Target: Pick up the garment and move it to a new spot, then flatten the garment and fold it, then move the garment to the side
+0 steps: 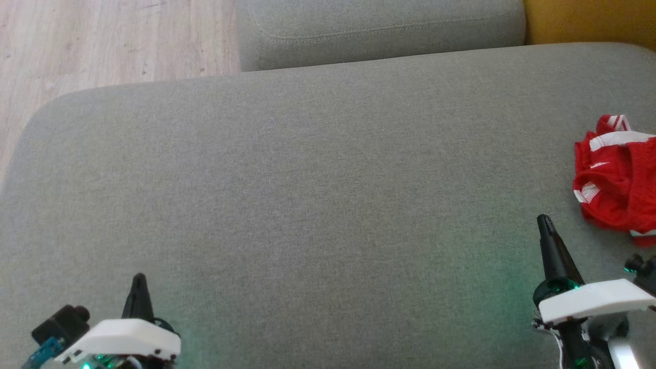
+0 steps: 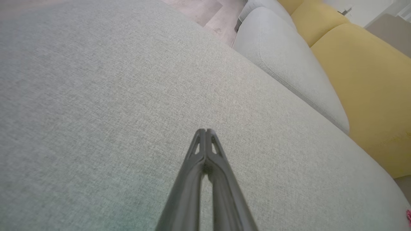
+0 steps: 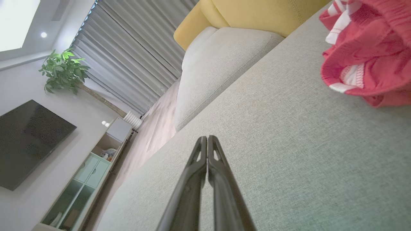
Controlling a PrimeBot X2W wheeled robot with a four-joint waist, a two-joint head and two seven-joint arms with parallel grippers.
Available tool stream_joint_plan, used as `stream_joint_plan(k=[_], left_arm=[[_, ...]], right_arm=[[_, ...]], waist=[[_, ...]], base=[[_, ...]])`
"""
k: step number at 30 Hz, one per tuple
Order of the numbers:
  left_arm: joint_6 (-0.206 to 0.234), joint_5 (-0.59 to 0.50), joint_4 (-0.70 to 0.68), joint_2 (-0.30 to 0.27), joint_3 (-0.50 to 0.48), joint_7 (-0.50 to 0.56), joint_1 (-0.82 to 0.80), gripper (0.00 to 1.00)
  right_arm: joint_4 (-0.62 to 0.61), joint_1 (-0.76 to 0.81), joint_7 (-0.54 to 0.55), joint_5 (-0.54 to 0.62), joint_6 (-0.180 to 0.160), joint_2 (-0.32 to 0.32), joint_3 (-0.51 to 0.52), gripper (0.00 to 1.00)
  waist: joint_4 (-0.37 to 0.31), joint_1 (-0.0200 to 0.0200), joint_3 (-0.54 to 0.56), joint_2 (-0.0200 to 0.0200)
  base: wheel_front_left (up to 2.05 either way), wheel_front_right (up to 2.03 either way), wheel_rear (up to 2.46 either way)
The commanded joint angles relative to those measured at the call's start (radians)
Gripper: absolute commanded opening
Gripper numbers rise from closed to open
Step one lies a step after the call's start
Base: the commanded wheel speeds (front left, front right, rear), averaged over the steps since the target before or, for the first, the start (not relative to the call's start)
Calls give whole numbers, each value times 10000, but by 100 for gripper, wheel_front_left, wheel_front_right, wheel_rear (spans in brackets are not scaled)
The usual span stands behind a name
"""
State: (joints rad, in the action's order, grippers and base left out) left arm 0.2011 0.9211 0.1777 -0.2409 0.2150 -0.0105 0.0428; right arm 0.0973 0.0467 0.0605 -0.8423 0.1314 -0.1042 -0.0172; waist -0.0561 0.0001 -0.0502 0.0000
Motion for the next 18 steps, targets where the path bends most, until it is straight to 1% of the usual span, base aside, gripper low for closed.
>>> stream_joint_plan(k=[1, 7, 18], left_arm=[[-157, 303, -223, -47, -448, 31, -586, 0], [-467, 963, -137, 133, -710, 136, -674, 0], [-909, 1899, -13, 391, -1087, 288, -801, 0]], right_arm=[[-243, -564, -22, -373, -3, -10, 30, 0], [-77, -656, -4, -1127, -4, 11, 111, 0], [160, -789, 27, -2194, -4, 47, 233, 0]], waist=[[17, 0, 14, 0], [70, 0, 59, 0], [146, 0, 123, 0]], base=[[0, 0, 0], [0, 0, 0], [0, 0, 0]])
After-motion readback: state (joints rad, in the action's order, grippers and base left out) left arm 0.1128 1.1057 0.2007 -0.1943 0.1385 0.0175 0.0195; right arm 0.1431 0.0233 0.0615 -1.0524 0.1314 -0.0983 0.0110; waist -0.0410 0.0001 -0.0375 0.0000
